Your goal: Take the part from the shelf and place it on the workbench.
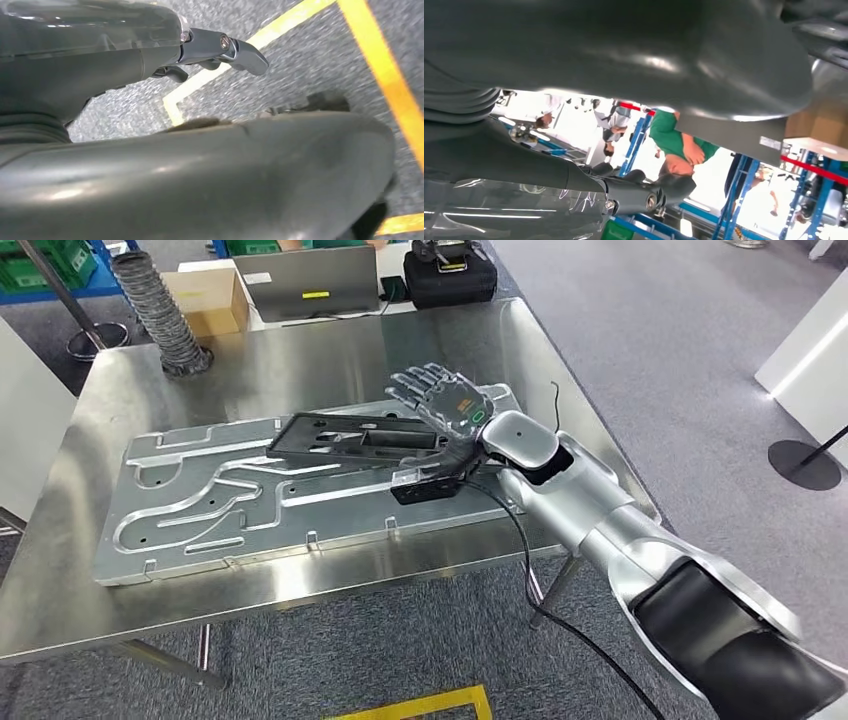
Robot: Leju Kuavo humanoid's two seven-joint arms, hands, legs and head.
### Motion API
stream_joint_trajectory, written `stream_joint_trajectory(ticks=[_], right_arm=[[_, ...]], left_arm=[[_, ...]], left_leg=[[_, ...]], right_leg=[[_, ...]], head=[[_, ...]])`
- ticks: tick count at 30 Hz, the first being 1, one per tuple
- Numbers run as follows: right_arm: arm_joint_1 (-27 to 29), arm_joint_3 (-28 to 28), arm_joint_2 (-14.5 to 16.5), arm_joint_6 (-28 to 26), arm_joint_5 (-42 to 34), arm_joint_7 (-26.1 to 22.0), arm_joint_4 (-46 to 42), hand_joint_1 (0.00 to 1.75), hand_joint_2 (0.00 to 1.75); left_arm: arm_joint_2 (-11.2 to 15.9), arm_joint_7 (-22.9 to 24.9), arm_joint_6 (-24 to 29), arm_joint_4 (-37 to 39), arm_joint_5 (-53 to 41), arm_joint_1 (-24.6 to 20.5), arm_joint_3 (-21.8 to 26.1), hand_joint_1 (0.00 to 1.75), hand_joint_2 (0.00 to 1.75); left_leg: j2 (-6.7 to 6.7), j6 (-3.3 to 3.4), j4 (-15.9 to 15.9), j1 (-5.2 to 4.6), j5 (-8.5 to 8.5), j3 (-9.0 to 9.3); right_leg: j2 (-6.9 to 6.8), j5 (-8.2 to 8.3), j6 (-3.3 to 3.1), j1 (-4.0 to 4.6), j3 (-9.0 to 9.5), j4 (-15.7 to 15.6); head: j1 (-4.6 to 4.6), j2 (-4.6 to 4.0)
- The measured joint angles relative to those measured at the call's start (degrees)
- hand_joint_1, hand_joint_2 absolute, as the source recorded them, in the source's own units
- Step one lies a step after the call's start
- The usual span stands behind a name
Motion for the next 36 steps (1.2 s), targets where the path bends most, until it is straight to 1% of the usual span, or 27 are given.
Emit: stream_joint_trajectory(ticks=[1,2,3,4,6,8,9,11,12,13,14,16,17,18,19,21,23,24,25,27,28,29,31,32,33,34,36], right_arm=[[0.06,0.02,0.02,0.05,-0.05,-0.01,0.05,0.0,0.0],[0.16,0.04,0.03,0.1,-0.09,-0.01,0.1,0.0,0.0],[0.25,0.07,0.03,0.15,-0.11,-0.01,0.16,0.0,0.0],[0.32,0.08,0.03,0.19,-0.12,-0.01,0.21,0.0,0.0],[0.36,0.07,0.03,0.23,-0.13,-0.01,0.25,0.0,0.0],[0.31,0.01,0.0,0.24,-0.15,0.04,0.24,0.0,0.0],[0.29,-0.02,-0.01,0.23,-0.17,0.07,0.23,0.0,0.0],[0.33,-0.03,-0.02,0.25,-0.19,0.09,0.27,0.0,0.0],[0.35,-0.03,-0.04,0.28,-0.19,0.09,0.31,0.0,0.0],[0.36,-0.03,-0.07,0.31,-0.19,0.09,0.35,0.0,0.0],[0.36,-0.03,-0.1,0.32,-0.19,0.1,0.39,0.0,0.0],[0.46,-0.03,-0.12,0.32,-0.19,0.1,0.43,0.0,0.0],[0.58,-0.03,-0.13,0.32,-0.19,0.1,0.46,0.0,0.0],[0.71,-0.03,-0.14,0.32,-0.19,0.1,0.53,0.0,0.0],[0.79,-0.03,-0.15,0.31,-0.19,0.12,0.6,0.0,0.0],[0.68,-0.04,-0.16,0.27,-0.18,0.16,0.7,0.0,0.0],[0.33,-0.06,-0.12,0.2,-0.16,0.19,0.68,0.0,0.0],[0.16,-0.08,-0.1,0.16,-0.16,0.19,0.67,0.0,0.0],[0.07,-0.08,-0.08,0.13,-0.15,0.2,0.68,0.0,0.0],[0.05,-0.05,-0.07,0.14,-0.13,0.2,0.75,0.0,0.0],[0.05,-0.02,-0.05,0.16,-0.12,0.2,0.78,0.0,0.0],[0.04,0.0,-0.01,0.19,-0.12,0.19,0.79,0.0,0.0],[-0.01,0.04,0.05,0.24,-0.13,0.17,0.81,0.0,0.0],[0.02,0.08,0.08,0.27,-0.13,0.15,0.84,0.0,0.0],[0.05,0.13,0.08,0.29,-0.13,0.13,0.88,0.0,0.0],[0.08,0.17,0.08,0.31,-0.13,0.12,0.93,0.0,0.0],[0.08,0.21,0.08,0.28,-0.13,0.1,1.01,0.0,0.0]], left_arm=[[0.01,0.02,-0.01,0.0,-0.01,0.0,-0.01,0.0,0.0],[0.01,0.02,-0.01,0.0,-0.02,-0.02,-0.01,0.0,0.0],[0.02,0.03,0.0,0.0,-0.03,-0.04,-0.01,0.0,0.0],[0.05,0.03,0.01,0.0,-0.03,-0.04,-0.01,0.0,0.0],[0.14,0.04,0.02,0.0,-0.03,-0.13,0.0,0.0,0.0],[0.17,0.03,0.02,0.0,-0.04,-0.26,-0.01,0.0,0.0],[0.17,0.04,0.03,0.0,-0.04,-0.29,-0.01,0.0,0.0],[0.16,0.07,0.04,0.0,-0.05,-0.22,0.0,0.0,0.0],[0.15,0.09,0.04,0.0,-0.05,-0.22,0.0,0.0,0.0],[0.14,0.11,0.04,0.0,-0.05,-0.24,0.01,0.0,0.0],[0.12,0.11,0.05,0.0,-0.05,-0.28,0.01,0.0,0.0],[0.12,0.13,0.06,0.0,-0.05,-0.31,0.01,0.0,0.0],[0.12,0.13,0.03,0.0,-0.05,-0.3,0.01,0.0,0.0],[0.12,0.13,-0.02,0.0,-0.06,-0.28,0.01,0.0,0.0],[0.12,0.15,-0.1,0.0,-0.08,-0.27,0.01,0.0,0.0],[0.11,0.21,-0.27,0.01,-0.11,-0.27,0.01,0.0,0.0],[0.09,0.25,-0.37,0.01,-0.13,-0.31,0.01,0.0,0.0],[0.08,0.27,-0.38,0.01,-0.13,-0.33,0.01,0.0,0.0],[0.08,0.28,-0.39,0.01,-0.13,-0.33,0.0,0.0,0.0],[0.1,0.31,-0.4,0.0,-0.12,-0.24,0.0,0.0,0.0],[0.13,0.31,-0.4,0.0,-0.12,-0.17,0.0,0.0,0.0],[0.15,0.32,-0.4,0.0,-0.12,-0.09,0.01,0.0,0.0],[0.16,0.34,-0.4,0.01,-0.12,-0.05,0.0,0.0,0.0],[0.16,0.34,-0.4,0.01,-0.11,-0.06,-0.01,0.0,0.0],[0.16,0.34,-0.4,0.01,-0.1,-0.07,-0.01,0.0,0.0],[0.17,0.34,-0.4,0.01,-0.09,-0.08,-0.01,0.0,0.0],[0.22,0.34,-0.38,0.01,-0.06,-0.09,0.0,0.0,0.0]], left_leg=[[0.0,-0.23,3.81,0.04,-2.28,-0.72],[0.01,-0.42,6.71,0.06,-3.31,-0.93],[0.02,-0.56,7.94,0.08,-2.99,-0.36],[0.03,-0.62,7.24,0.09,-1.77,1.11],[0.03,-0.41,0.86,0.11,0.04,6.49],[-0.06,0.27,-5.91,-0.08,-0.59,11.11],[-0.1,0.71,-7.52,-0.22,-1.15,12.04],[-0.03,1.68,-7.98,-0.27,-0.44,11.6],[0.09,2.21,-8.05,-0.22,0.2,11.21],[0.22,2.68,-8.22,-0.14,0.97,10.59],[0.35,2.99,-8.31,-0.07,1.76,9.87],[0.46,3.25,-8.25,-0.1,3.22,8.02],[0.49,3.25,-8.21,-0.11,3.92,7.08],[0.5,3.21,-8.15,-0.12,4.62,6.12],[0.5,3.12,-8.07,-0.12,5.31,5.17],[0.47,2.79,-7.87,-0.12,6.56,3.59],[0.46,2.26,-7.81,-0.26,7.61,2.73],[0.48,1.94,-7.93,-0.26,8.15,2.59],[0.5,1.6,-8.18,-0.26,8.76,2.51],[0.44,0.92,-8.34,-0.17,9.01,2.1],[0.38,0.68,-7.45,-0.15,7.67,1.58],[0.33,0.47,-5.3,-0.11,5.12,0.76],[0.31,0.14,2.05,0.03,-1.0,-1.14],[0.32,-0.04,5.83,0.07,-2.72,-1.76],[0.32,-0.18,8.32,0.07,-2.94,-1.71],[0.32,-0.25,9.04,0.07,-1.97,-0.84],[0.32,-0.16,4.83,0.08,0.74,3.76]], right_leg=[[-0.01,0.63,-0.07,0.03,-0.84,0.06],[-0.01,1.23,-0.01,0.04,-1.7,0.17],[-0.03,1.8,0.08,0.03,-2.56,0.31],[-0.04,2.32,0.21,0.01,-3.43,0.52],[-0.03,3.23,0.6,0.0,-5.01,1.14],[-0.05,4.02,1.16,0.11,-5.94,1.73],[-0.06,4.47,1.48,0.14,-6.14,1.8],[-0.03,5.24,2.18,0.09,-6.32,1.65],[0.06,4.6,2.53,0.0,-6.71,2.06],[0.16,2.84,2.86,-0.09,-7.4,3.47],[0.25,0.13,3.12,-0.23,-8.38,6.04],[0.31,-5.49,3.51,-0.38,-10.5,13.65],[0.31,-6.76,3.65,-0.43,-10.98,17.0],[0.31,-6.69,3.7,-0.46,-10.71,18.92],[0.31,-5.53,3.64,-0.48,-9.42,18.84],[0.33,-3.21,3.17,-0.41,-3.87,12.91],[0.36,-3.95,2.58,-0.09,2.08,4.66],[0.38,-4.64,2.34,0.12,3.58,2.2],[0.39,-4.78,2.13,0.31,3.98,1.05],[0.2,-3.54,1.48,0.14,3.22,0.63],[0.06,-2.76,1.06,0.0,2.62,0.46],[-0.06,-1.91,0.7,-0.15,1.87,0.27],[-0.1,-0.38,0.31,-0.07,0.01,0.34],[-0.09,0.36,0.3,-0.02,-0.98,0.42],[-0.09,1.05,0.36,0.01,-1.97,0.55],[-0.1,1.68,0.47,0.03,-2.97,0.71],[-0.11,2.86,0.78,0.02,-4.86,1.14]], head=[[0.01,0.0],[0.01,0.0],[0.01,0.0],[0.01,0.0],[0.0,0.0],[0.0,0.0],[-0.02,0.0],[-0.02,0.0],[-0.02,0.0],[-0.01,0.0],[0.0,0.0],[-0.01,0.0],[0.0,0.0],[0.0,0.0],[-0.01,0.0],[-0.01,0.0],[-0.01,0.0],[-0.01,0.0],[-0.01,0.0],[0.0,0.0],[-0.01,0.0],[-0.01,0.0],[-0.03,0.0],[-0.03,0.0],[-0.03,0.0],[-0.02,0.0],[-0.03,0.0]])
